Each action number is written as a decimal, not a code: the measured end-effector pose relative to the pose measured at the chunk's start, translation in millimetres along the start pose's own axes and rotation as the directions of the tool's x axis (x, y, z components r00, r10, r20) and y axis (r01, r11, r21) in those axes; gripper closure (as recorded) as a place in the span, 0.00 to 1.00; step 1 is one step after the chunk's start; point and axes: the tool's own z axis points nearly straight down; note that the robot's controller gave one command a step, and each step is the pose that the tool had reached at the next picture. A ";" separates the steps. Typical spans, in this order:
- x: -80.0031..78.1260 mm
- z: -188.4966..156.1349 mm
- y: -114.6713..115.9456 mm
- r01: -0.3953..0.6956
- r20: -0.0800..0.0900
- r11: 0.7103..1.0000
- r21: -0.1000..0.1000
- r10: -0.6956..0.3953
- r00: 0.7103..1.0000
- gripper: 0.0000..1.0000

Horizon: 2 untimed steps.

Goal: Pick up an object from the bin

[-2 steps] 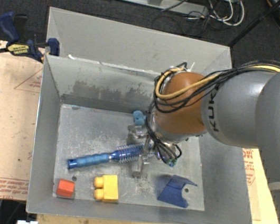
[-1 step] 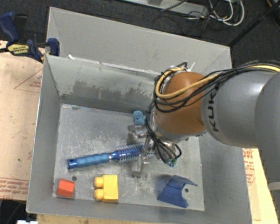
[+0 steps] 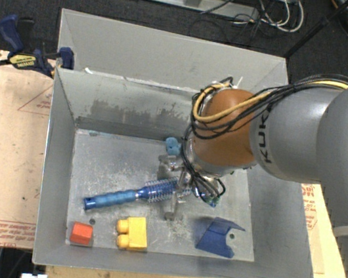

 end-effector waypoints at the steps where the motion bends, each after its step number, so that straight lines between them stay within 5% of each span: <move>1: -0.4 -0.2 0.0 -0.003 0.001 1.000 -0.002 0.003 1.000 0.00; 2: -1.0 -0.7 0.1 -0.003 0.002 1.000 -0.002 0.003 1.000 1.00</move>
Offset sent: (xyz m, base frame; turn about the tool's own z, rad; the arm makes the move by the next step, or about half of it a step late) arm 0.0000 0.0000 0.0000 0.0000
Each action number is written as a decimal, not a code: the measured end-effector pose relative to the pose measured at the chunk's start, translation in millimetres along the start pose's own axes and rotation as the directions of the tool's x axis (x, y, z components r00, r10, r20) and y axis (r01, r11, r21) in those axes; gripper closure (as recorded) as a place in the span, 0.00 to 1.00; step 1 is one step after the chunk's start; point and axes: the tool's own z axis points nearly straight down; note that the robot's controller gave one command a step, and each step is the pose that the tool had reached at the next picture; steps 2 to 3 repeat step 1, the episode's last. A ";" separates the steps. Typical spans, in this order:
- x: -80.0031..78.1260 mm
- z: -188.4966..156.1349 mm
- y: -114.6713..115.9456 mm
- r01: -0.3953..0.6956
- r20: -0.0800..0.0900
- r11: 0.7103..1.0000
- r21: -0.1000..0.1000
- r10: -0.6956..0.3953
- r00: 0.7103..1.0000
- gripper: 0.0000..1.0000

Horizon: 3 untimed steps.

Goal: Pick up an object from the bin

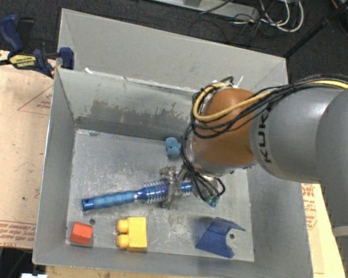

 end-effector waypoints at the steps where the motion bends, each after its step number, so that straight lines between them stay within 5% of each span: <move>1: -1.0 -27.5 0.5 0.000 0.000 1.000 0.006 0.000 1.000 1.00; 3: -1.0 -27.5 0.5 0.000 0.000 1.000 0.006 0.000 1.000 1.00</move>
Offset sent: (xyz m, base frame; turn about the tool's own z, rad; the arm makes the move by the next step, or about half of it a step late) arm 0.0002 0.0002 0.0268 0.0000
